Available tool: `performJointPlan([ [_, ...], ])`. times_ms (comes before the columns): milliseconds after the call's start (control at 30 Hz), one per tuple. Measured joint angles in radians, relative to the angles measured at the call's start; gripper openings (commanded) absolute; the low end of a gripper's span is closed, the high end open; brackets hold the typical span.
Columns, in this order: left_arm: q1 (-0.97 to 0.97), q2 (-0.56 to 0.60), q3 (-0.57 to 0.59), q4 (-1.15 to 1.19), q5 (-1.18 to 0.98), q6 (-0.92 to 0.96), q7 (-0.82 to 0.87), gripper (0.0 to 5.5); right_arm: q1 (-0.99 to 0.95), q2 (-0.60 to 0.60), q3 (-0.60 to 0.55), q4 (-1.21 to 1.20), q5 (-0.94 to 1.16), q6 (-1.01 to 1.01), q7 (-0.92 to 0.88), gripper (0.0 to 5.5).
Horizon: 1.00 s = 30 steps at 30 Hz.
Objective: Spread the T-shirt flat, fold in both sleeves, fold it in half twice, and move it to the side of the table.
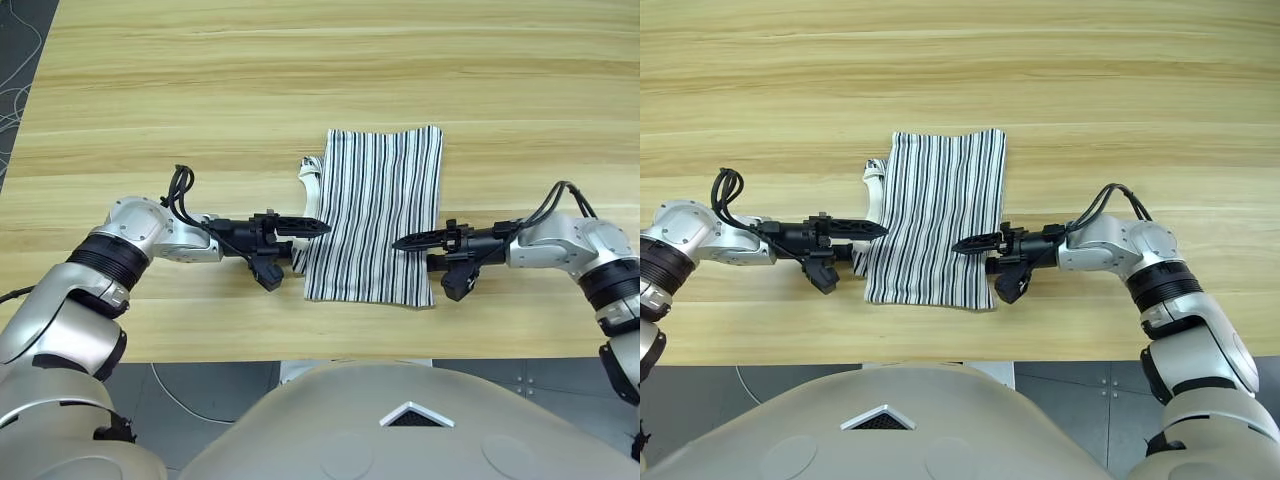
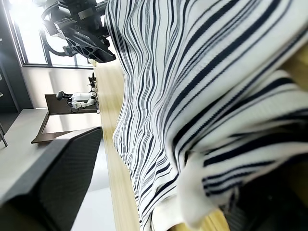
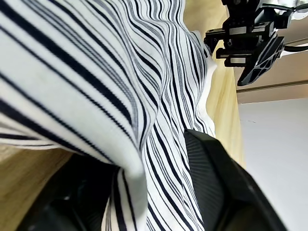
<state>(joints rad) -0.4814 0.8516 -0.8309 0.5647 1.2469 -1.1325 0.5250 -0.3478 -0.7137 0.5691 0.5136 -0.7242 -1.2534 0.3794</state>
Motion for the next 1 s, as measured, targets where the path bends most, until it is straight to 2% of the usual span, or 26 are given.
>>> performJointPlan([
  [300,-0.014,0.001,-0.089,0.029,0.034,0.053,0.075,1.58,-0.005,-0.001,0.038,0.008,-0.019,0.009,-0.007,0.1],
  [600,-0.044,0.006,-0.108,0.034,-0.003,0.02,0.057,0.78,-0.009,-0.002,0.046,0.009,-0.013,0.013,-0.003,0.1],
  [767,-0.038,0.018,-0.091,0.015,-0.375,-0.006,-0.321,0.78,-0.015,-0.001,0.071,0.033,0.115,0.015,0.067,0.1],
  [800,-0.032,0.034,-0.103,-0.026,-0.48,0.016,-0.44,0.78,-0.016,-0.001,0.076,0.033,0.154,0.021,0.094,0.1],
  [867,-0.02,0.061,-0.121,-0.102,-0.619,0.075,-0.608,0.78,-0.017,-0.001,0.081,0.032,0.215,0.038,0.137,0.1],
  [1000,0.023,0.174,-0.175,-0.375,-1.011,0.318,-1.071,0.78,-0.03,-0.008,0.098,-0.008,0.42,0.114,0.285,0.1],
])
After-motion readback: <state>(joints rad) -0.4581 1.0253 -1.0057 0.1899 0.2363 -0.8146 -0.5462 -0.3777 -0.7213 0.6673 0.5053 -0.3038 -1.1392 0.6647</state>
